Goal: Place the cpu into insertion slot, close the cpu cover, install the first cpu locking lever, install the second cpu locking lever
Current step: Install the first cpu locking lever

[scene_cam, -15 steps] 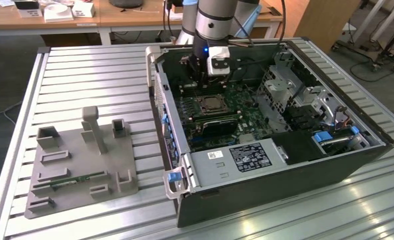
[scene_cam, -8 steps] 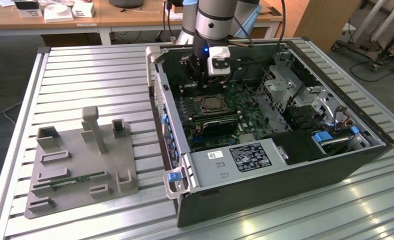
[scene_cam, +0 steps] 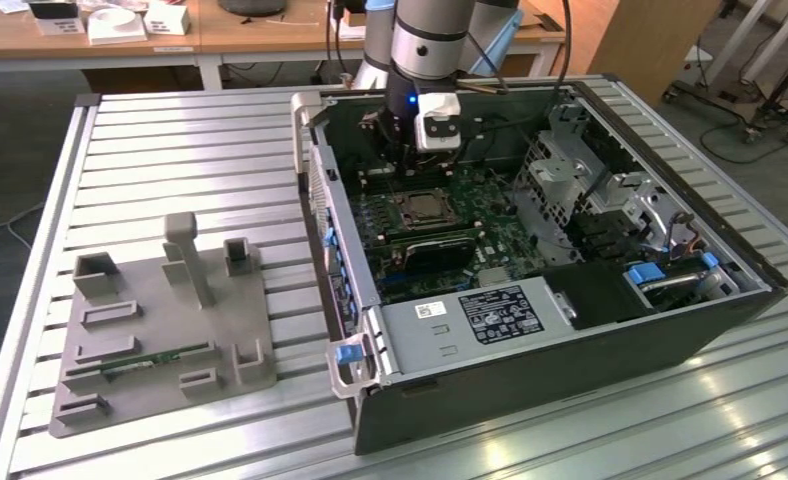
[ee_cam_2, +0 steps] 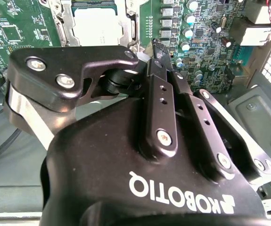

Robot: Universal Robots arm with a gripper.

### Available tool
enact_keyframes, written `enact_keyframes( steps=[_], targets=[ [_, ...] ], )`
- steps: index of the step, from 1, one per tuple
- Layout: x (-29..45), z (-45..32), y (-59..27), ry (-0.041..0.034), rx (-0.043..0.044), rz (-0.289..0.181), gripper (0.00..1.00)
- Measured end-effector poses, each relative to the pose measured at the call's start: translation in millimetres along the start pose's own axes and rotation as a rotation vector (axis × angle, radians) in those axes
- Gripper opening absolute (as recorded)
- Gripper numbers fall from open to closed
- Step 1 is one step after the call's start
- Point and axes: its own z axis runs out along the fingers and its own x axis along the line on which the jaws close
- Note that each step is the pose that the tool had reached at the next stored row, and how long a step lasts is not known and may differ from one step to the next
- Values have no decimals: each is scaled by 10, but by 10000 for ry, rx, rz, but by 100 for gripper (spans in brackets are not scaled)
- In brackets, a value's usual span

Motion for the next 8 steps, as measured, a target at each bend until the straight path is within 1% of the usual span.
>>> enact_keyframes(
  steps=[4,8],
  targets=[
    [1,-6,-1,1,6,-14,11],
    [2,-40,1,4,4,-130,11]
  ],
)
